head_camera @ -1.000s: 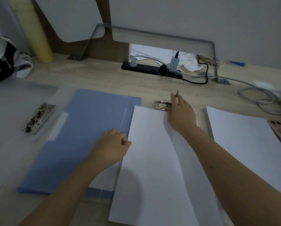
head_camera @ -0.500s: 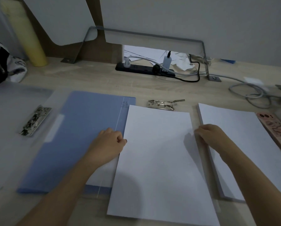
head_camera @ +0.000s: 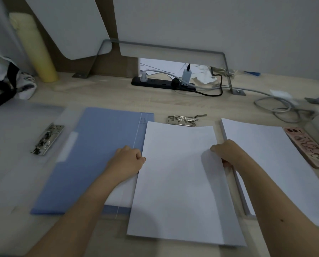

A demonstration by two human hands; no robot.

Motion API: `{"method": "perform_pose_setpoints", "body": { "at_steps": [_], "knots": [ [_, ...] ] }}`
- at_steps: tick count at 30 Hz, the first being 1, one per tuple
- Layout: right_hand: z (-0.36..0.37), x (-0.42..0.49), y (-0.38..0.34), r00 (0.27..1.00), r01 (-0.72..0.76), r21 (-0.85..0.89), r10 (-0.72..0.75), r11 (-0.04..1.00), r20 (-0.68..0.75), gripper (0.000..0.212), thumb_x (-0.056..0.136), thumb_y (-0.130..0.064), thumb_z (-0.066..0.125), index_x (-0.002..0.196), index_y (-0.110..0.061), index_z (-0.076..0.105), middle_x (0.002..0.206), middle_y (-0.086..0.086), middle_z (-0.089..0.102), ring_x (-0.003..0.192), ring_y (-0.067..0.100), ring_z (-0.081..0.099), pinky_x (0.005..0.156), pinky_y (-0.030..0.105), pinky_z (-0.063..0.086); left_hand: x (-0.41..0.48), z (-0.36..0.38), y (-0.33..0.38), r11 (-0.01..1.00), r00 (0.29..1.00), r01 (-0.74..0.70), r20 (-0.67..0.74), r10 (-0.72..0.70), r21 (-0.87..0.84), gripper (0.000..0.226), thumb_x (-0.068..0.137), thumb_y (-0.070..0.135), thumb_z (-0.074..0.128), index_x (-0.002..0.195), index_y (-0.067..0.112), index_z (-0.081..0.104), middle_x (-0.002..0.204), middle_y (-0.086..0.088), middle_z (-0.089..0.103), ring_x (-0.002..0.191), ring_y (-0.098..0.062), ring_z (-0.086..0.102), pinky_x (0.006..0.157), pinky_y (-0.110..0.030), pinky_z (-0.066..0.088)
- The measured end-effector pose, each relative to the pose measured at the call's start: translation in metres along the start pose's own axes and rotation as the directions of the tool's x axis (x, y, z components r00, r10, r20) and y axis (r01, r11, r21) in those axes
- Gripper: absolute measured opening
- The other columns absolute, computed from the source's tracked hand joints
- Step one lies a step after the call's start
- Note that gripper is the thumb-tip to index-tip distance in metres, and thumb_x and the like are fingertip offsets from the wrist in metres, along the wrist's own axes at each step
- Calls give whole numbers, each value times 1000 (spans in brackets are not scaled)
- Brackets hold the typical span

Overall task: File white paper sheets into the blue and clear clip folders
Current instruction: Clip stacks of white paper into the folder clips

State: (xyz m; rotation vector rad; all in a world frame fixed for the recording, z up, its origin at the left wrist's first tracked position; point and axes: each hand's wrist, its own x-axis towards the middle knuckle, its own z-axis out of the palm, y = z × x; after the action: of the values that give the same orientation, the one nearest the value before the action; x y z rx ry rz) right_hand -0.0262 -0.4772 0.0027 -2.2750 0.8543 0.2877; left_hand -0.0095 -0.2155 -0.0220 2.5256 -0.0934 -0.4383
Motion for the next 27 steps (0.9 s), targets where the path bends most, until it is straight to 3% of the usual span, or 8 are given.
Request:
{"method": "perform_pose_setpoints", "body": {
  "at_steps": [4,7,10,14,17,19,23,27],
  "knots": [
    [4,6,0,999,-38,24,39,999,-17,16,85,-13,45,71,-5,45,78,12,47,80,27,42,50,27,26,0,-1,0,1000,1000,-10,3,10,-2,34,92,26,47,60,20,39,89,2,42,94,-20,45,88,-37,43],
    [3,5,0,999,-39,38,40,998,-15,15,85,-14,46,77,-2,48,69,9,45,62,24,45,50,25,30,0,0,0,1000,1000,-15,0,15,7,34,92,27,47,60,20,39,83,6,40,95,-20,46,89,-37,43],
    [5,5,4,998,-33,35,35,999,-56,22,85,-15,46,99,1,49,86,13,51,73,30,49,51,25,32,1,1,-1,1000,1000,-25,-7,25,19,34,92,27,46,60,20,39,79,9,37,93,-19,45,86,-35,42],
    [9,-3,4,998,-22,50,25,999,-64,17,87,-14,44,74,-4,45,77,9,50,80,31,49,67,31,38,3,2,-2,999,1000,-24,-1,24,26,34,93,28,45,60,21,39,80,8,37,93,-19,45,87,-35,43],
    [10,-6,4,996,-11,42,14,999,-86,15,88,-16,45,84,-2,45,86,11,52,85,31,50,72,31,38,4,3,-2,999,1000,-24,1,24,33,34,93,28,45,60,21,39,79,9,37,93,-18,44,86,-35,42],
    [11,-5,5,995,12,52,-6,999,-100,14,89,-15,43,83,-2,45,84,10,50,79,29,49,67,29,36,3,3,-2,999,1000,-22,-4,22,41,34,93,28,45,61,21,39,84,6,39,96,-19,45,87,-35,42],
    [10,-1,8,993,69,203,-48,977,-107,31,86,-5,44,59,-11,31,62,4,33,54,20,30,51,27,22,0,4,-1,998,999,-29,-31,31,63,34,94,29,43,61,22,37,89,3,41,97,-18,43,82,-33,42],
    [12,-6,15,993,79,423,-36,903,-109,11,87,-9,49,79,-2,51,80,13,46,73,24,43,66,29,33,-3,8,-1,998,994,-51,-90,55,40,36,95,30,43,60,24,35,76,11,35,91,-15,41,73,-28,36]
  ]
}}
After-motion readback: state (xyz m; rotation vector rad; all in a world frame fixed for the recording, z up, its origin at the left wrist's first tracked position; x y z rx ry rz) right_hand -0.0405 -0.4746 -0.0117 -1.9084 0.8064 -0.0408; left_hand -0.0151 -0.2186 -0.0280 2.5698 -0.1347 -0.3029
